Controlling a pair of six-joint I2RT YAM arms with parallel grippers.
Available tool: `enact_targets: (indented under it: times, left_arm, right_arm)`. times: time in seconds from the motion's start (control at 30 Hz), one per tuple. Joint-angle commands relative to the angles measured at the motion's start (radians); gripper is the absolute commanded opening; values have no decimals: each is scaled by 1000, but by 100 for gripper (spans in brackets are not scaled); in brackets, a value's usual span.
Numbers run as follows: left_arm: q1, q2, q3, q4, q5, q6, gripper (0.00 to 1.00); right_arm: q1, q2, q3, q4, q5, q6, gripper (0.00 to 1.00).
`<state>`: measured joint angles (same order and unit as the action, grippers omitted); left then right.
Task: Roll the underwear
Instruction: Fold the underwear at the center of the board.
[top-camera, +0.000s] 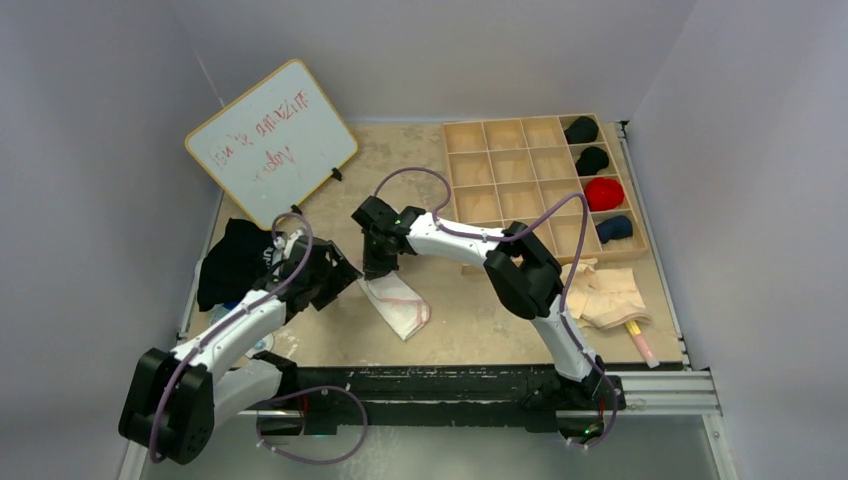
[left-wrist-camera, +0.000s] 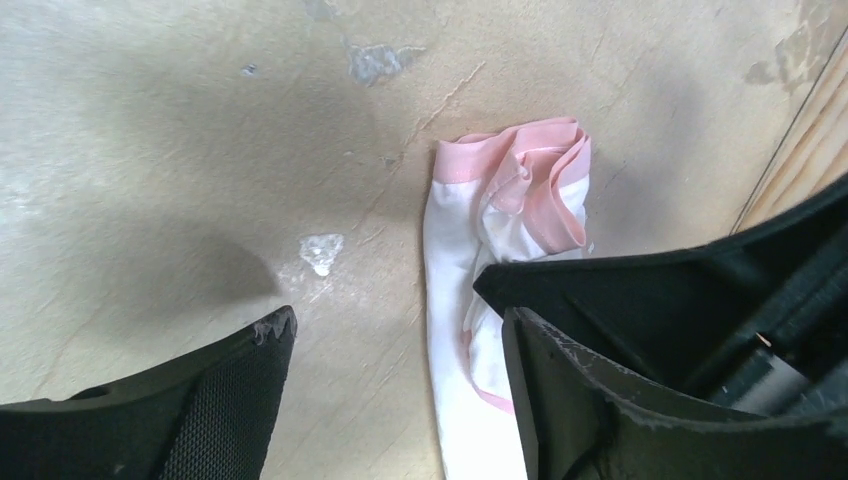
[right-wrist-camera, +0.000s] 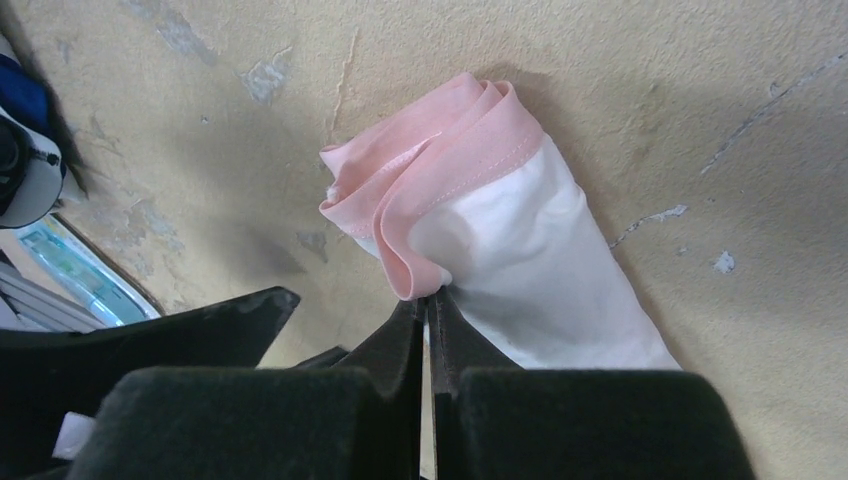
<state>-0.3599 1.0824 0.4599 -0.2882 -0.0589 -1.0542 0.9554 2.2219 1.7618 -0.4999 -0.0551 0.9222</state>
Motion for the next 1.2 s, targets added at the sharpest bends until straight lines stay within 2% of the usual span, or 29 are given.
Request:
enact_targets:
  times: [0.0,0.2,0.27,0.4,0.5,0.6,0.67,0.87,1.07,1.17]
  left_arm:
    - [12,-100,0,-94,-97,-26,76]
    - [37,-121,50,-114,-82,8,79]
    - [56,-105,72,-110,-63,24,79]
    - [95,-69,85,-82,3,42,79]
    - [109,-63,82,-49,39,49,79]
    - [112,-62,84,-34,54,54,79]
    - [114,-62,84,-30,78,55,79]
    - [116,-62,80,-18,113,56,78]
    - [116,-19,70,46,184,79,74]
    - [116,3,62,88,240,108,68]
  right_arm:
    - [4,-14,-11,22,-20,-9,0]
    - [4,-35,-28,71,-15,-55,1]
    - [4,-37,-56,102,-84,-56,4]
    - [5,-42,-72,131,-120,-73,10]
    - [4,-75,-114,172,-146,-89,17]
    - [4,-131,-177,281,-183,-111,35]
    - [5,-156,-201,319,-196,-122,41]
    - [4,-249,-286,427,-241,-173,41]
    - [3,-361,-402,373,-173,-176,34]
    - [0,-403,-468,370,-137,-185,30]
